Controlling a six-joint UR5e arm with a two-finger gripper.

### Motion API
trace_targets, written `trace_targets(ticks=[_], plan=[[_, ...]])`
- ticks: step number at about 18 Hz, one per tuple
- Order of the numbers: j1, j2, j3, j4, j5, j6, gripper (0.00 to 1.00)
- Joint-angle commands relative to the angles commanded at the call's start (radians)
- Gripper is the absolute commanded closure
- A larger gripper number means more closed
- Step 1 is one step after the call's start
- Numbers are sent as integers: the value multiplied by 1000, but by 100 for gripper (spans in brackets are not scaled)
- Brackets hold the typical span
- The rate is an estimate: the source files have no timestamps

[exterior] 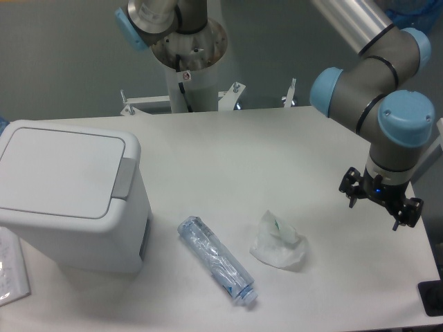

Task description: Open the trash can

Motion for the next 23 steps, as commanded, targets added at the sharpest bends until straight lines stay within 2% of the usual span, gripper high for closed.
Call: trace_targets(ticks=[9, 12, 17, 23], plan=[[-49, 38, -28, -11, -51, -32, 0], [-86, 72, -43, -28, -73, -159, 0], [-149, 127, -51, -38, -210, -446, 0], [-259, 215, -71, -40, -253, -602, 0]])
